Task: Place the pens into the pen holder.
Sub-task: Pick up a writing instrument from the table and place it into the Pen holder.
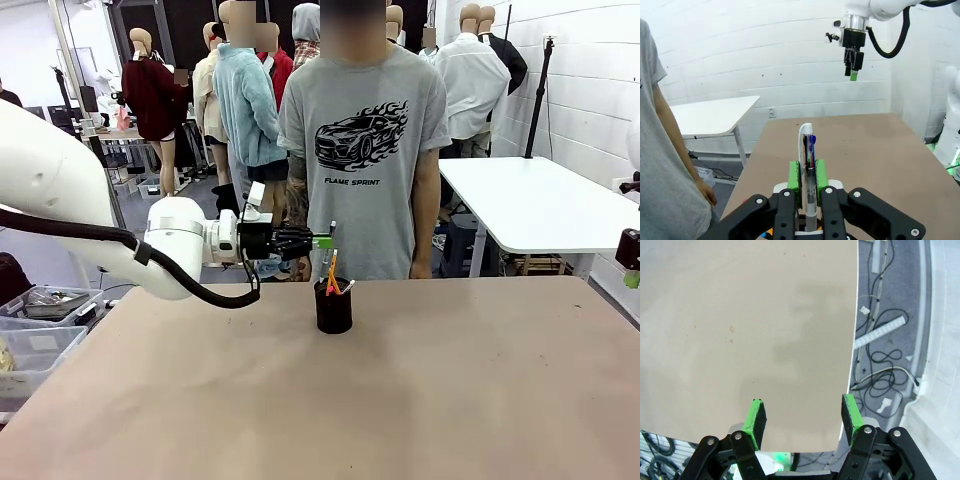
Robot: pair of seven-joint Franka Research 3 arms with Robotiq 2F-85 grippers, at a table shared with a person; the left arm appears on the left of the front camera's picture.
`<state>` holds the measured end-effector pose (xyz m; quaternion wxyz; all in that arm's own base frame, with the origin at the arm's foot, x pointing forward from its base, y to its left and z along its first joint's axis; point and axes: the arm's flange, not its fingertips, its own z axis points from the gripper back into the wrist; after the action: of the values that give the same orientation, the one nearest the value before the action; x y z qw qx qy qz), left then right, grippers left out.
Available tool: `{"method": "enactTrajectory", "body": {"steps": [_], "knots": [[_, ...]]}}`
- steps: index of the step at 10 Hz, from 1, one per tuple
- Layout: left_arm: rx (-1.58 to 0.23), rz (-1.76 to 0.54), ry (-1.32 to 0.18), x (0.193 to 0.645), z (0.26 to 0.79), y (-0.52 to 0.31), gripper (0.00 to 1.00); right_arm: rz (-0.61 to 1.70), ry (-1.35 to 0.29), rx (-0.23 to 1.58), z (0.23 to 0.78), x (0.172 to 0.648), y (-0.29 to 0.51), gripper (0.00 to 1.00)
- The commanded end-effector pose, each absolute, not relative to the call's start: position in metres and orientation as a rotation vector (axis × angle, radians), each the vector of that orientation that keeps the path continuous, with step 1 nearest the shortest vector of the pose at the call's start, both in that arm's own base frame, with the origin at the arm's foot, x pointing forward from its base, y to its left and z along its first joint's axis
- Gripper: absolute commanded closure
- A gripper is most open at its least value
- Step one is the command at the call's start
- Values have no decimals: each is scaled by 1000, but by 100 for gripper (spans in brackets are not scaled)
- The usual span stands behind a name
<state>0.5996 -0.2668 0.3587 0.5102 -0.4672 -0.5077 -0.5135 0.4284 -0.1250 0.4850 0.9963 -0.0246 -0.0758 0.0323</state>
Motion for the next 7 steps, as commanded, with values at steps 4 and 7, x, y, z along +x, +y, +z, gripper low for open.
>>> {"method": "enactTrajectory", "body": {"steps": [4, 7], "knots": [[-1126, -1221, -1185, 625, 345, -272, 100, 55, -147, -52, 484, 430, -124, 24], [-1154, -1192, -1185, 622, 339, -265, 100, 55, -147, -52, 484, 430, -124, 24]]}}
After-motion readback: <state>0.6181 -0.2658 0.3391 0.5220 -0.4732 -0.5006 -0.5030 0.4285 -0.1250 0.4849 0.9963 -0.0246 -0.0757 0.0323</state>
